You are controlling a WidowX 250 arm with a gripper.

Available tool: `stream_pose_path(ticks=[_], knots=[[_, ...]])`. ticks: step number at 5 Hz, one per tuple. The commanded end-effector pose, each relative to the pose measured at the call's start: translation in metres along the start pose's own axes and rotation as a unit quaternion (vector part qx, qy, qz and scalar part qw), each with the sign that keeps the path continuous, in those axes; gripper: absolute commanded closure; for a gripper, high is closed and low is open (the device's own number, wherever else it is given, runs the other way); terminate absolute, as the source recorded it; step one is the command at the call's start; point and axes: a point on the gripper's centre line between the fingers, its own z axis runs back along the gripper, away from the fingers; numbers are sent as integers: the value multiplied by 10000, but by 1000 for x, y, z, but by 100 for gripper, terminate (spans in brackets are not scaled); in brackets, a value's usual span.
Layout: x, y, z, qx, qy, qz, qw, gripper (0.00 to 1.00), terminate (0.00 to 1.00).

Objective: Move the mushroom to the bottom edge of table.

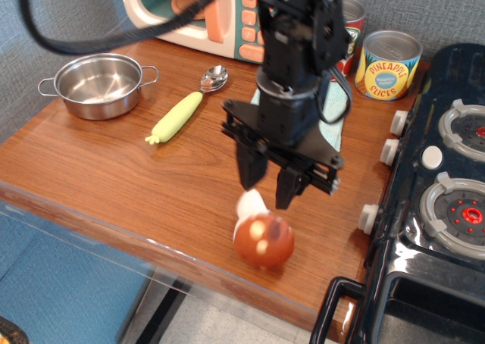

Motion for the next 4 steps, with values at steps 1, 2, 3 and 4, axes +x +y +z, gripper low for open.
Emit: stream_pose_path(ticks=[1,2,3,4], knots=[[-2,9,20,39,-286,101,9995,0,0],[-2,9,20,39,-286,101,9995,0,0],[-2,9,20,39,-286,101,9995,0,0],[-2,9,20,39,-286,101,9995,0,100]])
